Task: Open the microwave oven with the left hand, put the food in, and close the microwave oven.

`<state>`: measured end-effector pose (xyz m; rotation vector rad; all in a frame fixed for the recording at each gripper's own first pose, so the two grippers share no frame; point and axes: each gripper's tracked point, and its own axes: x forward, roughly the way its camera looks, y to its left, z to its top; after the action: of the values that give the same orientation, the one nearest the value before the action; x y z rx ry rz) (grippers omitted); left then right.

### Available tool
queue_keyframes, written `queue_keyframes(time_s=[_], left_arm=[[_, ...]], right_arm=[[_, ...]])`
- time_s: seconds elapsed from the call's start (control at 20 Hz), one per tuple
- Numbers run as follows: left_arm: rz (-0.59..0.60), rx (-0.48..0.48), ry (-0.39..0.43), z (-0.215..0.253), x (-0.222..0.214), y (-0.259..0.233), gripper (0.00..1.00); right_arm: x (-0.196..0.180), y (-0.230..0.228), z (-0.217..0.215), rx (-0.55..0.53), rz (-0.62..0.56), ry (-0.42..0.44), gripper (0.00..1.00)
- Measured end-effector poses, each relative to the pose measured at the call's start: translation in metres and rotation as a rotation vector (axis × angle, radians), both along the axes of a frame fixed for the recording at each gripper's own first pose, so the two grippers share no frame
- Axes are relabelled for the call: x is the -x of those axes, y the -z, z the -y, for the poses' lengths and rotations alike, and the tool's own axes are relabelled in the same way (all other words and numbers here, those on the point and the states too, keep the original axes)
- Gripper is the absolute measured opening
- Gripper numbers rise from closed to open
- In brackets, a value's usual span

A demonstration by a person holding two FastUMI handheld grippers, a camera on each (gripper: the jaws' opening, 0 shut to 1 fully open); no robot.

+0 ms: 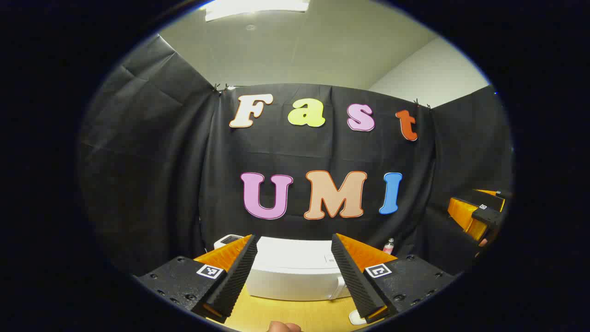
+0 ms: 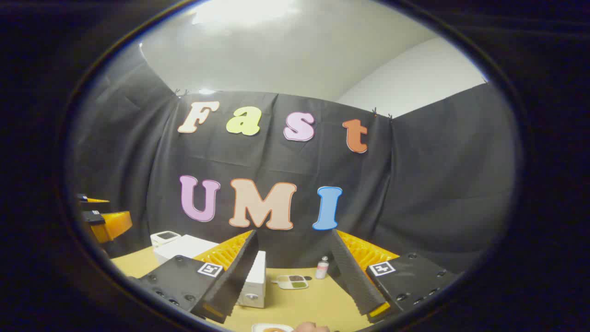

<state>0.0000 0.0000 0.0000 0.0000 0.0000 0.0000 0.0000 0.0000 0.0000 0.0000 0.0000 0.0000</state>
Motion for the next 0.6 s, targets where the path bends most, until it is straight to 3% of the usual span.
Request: queue_keyframes(time_s=[0.6], left_arm=[[-0.015, -0.031, -0.029, 0.010, -0.002, -0.001, 0.94]], right_arm=[[-0.013, 0.006, 0.007, 0.010, -0.005, -0.058, 0.96]])
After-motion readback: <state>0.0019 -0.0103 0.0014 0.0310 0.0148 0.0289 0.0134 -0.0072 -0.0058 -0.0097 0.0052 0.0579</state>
